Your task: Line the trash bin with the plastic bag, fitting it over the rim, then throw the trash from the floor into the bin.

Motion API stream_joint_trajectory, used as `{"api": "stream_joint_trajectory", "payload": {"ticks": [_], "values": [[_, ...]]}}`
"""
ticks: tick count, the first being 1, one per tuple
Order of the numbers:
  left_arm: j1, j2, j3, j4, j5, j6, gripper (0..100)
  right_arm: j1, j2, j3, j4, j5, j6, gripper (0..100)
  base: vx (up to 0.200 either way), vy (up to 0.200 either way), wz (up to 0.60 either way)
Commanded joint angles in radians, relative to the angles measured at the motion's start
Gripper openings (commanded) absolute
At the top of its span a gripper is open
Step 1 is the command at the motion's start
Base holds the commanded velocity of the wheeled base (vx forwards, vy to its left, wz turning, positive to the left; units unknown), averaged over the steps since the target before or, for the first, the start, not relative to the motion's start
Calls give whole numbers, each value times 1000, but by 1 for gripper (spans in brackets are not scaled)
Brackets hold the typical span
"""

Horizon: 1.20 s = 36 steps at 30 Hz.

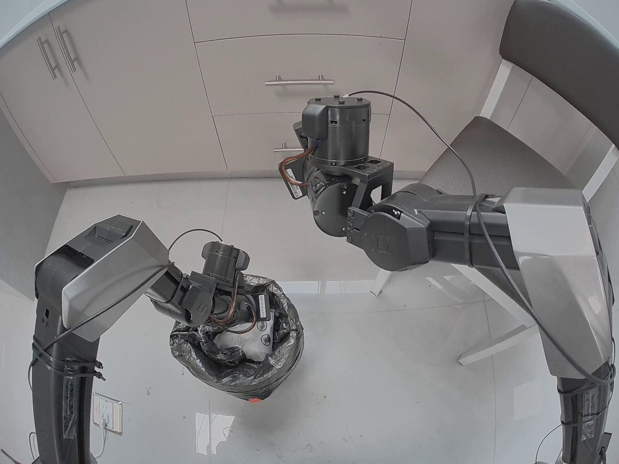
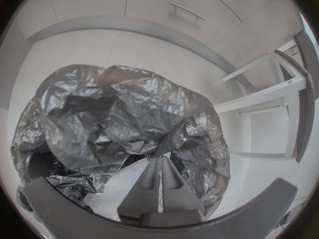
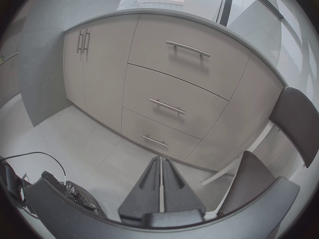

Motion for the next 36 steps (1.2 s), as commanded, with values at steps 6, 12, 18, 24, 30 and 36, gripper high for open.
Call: {"api": "stream_joint_trajectory", "payload": {"ticks": [6, 12, 18, 24, 30, 36], "values": [[-1, 71, -66, 31, -1, -1, 0, -19, 19, 0, -13, 0, 0, 0, 0, 0, 0], [1, 96, -98, 47, -1, 4, 0, -26, 32, 0, -21, 0, 0, 0, 0, 0, 0], [16, 135, -181, 119, 0, 29, 0, -26, 38, 0, -38, 3, -2, 0, 0, 0, 0], [22, 146, -219, 143, 8, 22, 0, -26, 35, 0, -38, 3, -2, 0, 0, 0, 0], [22, 46, -129, 139, 36, 19, 0, -26, 34, 0, -38, 3, -2, 0, 0, 0, 0], [25, -53, -51, 134, 31, 19, 0, -26, 38, 0, -38, 3, -2, 0, 0, 0, 0]]}}
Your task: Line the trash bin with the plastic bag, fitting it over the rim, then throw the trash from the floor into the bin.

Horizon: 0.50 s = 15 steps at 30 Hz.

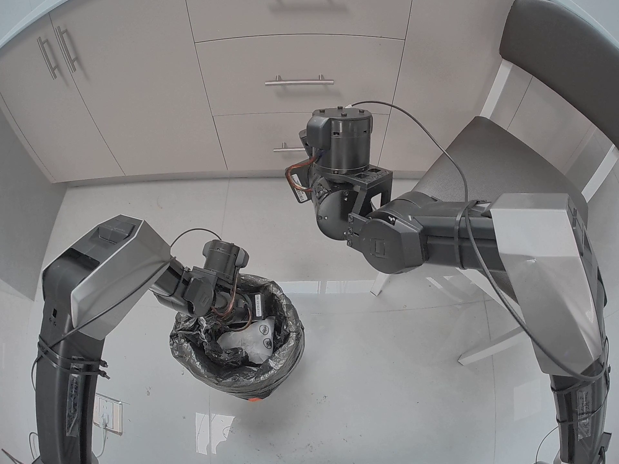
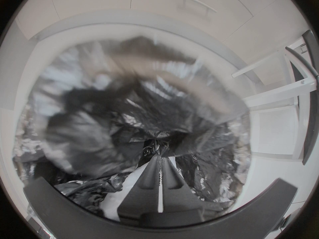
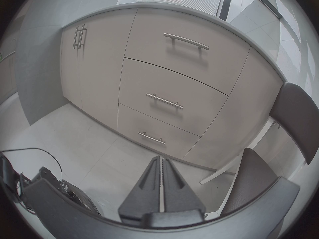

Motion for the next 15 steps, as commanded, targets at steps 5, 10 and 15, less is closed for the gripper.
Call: {"api": "stream_joint_trajectory", "payload": {"ticks": [5, 10, 15], "values": [[10, -157, 98, -4, -4, 9, 0, 1, 2, 0, 0, 0, 0, 0, 0, 0, 0], [2, -180, 183, -8, -4, 16, 0, 1, 5, 0, 0, 1, 0, 0, 0, 0, 0], [11, -140, 195, -11, -4, 76, 0, 1, 14, 0, 0, 3, 0, 0, 0, 0, 0]]}}
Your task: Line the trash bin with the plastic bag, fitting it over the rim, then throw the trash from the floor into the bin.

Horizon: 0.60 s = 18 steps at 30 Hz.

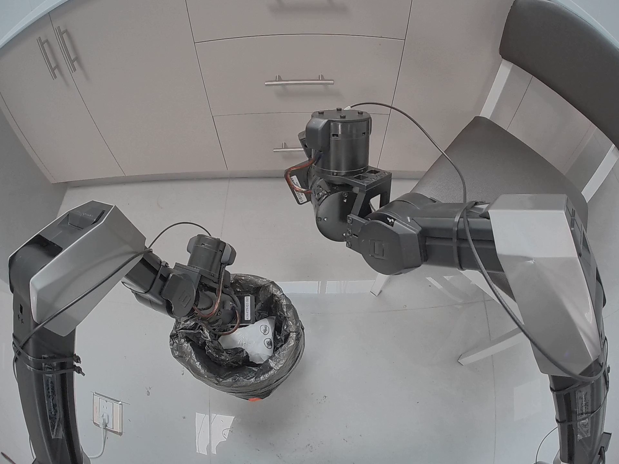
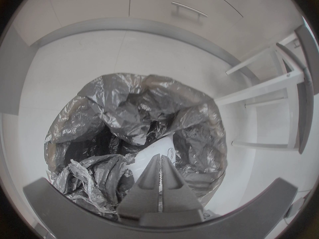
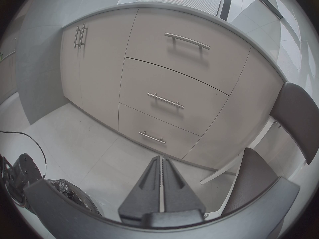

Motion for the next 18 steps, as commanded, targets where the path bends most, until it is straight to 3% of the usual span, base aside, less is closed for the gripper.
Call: {"api": "stream_joint_trajectory", "payload": {"ticks": [1, 10, 18], "values": [[10, 20, 17, -5, 0, 37, 0, 1, 10, 0, 0, 1, 0, 0, 0, 0, 0], [9, 86, -19, -25, -3, 40, 0, 1, 16, 0, 0, 1, 1, 0, 0, 0, 0], [35, 206, -195, 67, -4, 67, 0, -1, 16, 0, 0, 1, 5, 0, 0, 0, 0]]}}
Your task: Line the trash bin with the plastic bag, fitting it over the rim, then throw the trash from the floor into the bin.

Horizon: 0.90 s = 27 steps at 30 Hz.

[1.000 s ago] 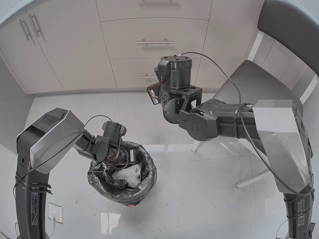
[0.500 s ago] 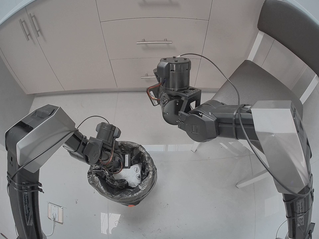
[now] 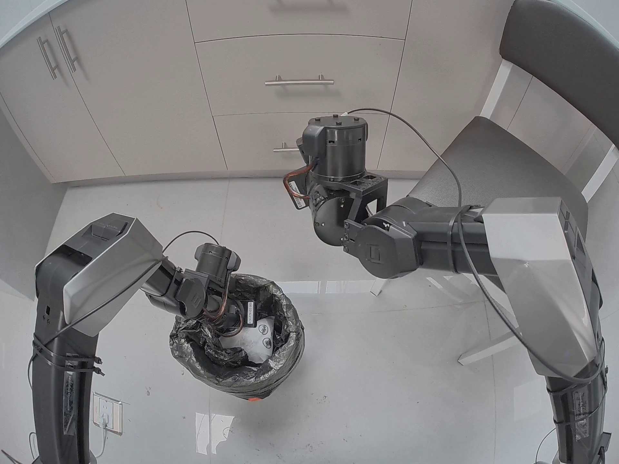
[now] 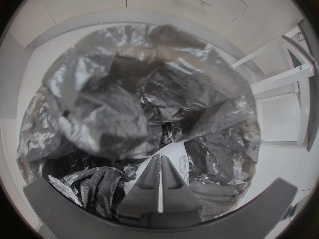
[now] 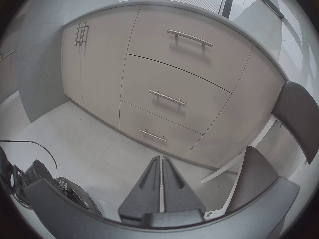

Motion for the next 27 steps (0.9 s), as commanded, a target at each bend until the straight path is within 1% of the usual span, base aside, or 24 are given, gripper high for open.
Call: {"api": "stream_joint_trajectory", "payload": {"ticks": [1, 4, 6, 13, 14, 20, 22, 27], "values": [[21, 104, -138, 113, 0, 27, 0, -2, 5, 0, 0, -2, 1, 0, 0, 0, 0], [26, 123, -219, 215, -1, 32, 0, -13, 12, 0, -2, -2, 1, 0, 0, 0, 0], [24, 138, -256, 252, 0, 34, 0, -15, 14, 0, -5, -2, 1, 0, 0, 0, 0], [24, 190, -342, 263, 0, 34, 0, -16, 15, 0, -11, -2, 1, 0, 0, 0, 0], [24, 212, -390, 275, 0, 34, 0, -16, 17, 0, -11, -2, 1, 0, 0, 0, 0], [21, 258, -539, 412, -1, 26, 0, -25, 14, 0, -11, -2, 1, 0, 0, 0, 0], [18, 270, -558, 422, 3, 26, 0, -29, 15, 0, -11, 0, 1, 0, 0, 0, 0], [18, 262, -546, 422, 3, 18, 0, -30, 15, 0, -13, 0, 1, 0, 0, 0, 0]]}}
